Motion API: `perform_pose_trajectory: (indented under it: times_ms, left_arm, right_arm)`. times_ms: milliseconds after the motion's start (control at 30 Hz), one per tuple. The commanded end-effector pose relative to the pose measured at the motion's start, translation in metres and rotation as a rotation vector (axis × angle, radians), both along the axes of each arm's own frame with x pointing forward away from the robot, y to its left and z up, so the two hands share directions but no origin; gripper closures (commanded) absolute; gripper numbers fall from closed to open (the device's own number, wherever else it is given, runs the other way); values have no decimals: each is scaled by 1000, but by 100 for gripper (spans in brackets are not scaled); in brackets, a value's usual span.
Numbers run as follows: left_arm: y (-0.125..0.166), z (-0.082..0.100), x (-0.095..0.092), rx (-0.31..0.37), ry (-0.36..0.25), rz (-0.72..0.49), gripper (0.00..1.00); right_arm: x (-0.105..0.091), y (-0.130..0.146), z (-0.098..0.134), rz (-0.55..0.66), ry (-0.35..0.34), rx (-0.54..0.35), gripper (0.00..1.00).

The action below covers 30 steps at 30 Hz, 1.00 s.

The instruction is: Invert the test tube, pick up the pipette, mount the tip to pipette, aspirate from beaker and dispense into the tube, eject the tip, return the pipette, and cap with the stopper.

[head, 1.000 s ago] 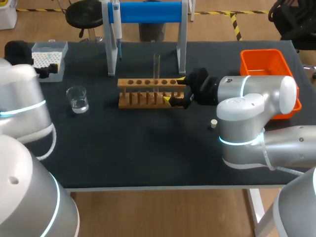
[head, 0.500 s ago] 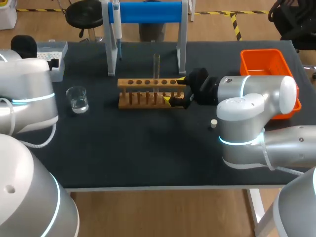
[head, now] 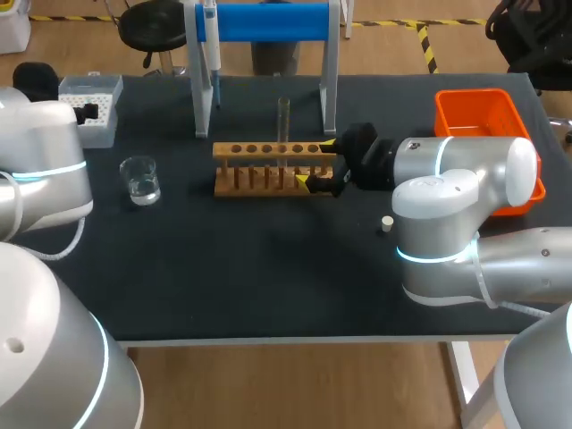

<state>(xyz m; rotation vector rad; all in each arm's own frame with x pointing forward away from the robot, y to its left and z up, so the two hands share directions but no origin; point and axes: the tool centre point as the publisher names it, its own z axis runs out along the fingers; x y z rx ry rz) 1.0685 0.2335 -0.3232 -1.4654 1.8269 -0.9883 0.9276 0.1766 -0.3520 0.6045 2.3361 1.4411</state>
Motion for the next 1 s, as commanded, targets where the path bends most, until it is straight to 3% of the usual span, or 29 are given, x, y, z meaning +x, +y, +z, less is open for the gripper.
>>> perform_pose_trajectory:
  times_ms: [33,1000]
  left_arm:
    - [0,-7,6,-3,-5,1,0]
    - [-2,-6,6,-3,-2,0,0]
  right_arm:
    - [0,-1,1,3,3,-1,0]
    - [0,-1,1,3,3,-1,0]
